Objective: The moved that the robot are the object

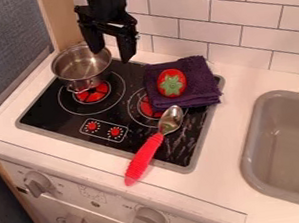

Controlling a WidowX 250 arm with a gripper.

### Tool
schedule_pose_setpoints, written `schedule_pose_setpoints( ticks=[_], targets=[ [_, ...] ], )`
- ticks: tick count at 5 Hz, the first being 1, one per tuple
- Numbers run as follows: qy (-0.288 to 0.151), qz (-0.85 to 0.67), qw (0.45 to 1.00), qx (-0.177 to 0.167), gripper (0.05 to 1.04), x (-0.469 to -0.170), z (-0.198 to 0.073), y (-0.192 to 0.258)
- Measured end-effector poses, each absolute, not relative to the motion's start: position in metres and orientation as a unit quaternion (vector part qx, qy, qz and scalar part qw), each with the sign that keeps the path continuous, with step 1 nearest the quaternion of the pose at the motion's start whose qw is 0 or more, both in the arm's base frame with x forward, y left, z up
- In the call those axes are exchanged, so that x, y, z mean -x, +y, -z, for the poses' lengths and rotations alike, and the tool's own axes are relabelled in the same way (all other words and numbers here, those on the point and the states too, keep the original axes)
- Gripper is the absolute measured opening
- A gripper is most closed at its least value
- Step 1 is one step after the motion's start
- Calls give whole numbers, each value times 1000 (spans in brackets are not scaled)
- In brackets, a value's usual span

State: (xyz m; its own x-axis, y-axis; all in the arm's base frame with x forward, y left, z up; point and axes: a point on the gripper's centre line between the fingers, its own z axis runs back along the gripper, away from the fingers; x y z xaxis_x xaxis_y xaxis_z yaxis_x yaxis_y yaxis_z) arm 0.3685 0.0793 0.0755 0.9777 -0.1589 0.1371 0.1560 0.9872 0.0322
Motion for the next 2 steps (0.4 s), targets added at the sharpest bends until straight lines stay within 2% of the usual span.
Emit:
schedule_pose_setpoints(
  ticks=[1,2],
  targets=[
    [-48,81,996,-5,1001,-364,-61,78],
    [-29,112,993,4,1001,-339,-52,60]
  ],
)
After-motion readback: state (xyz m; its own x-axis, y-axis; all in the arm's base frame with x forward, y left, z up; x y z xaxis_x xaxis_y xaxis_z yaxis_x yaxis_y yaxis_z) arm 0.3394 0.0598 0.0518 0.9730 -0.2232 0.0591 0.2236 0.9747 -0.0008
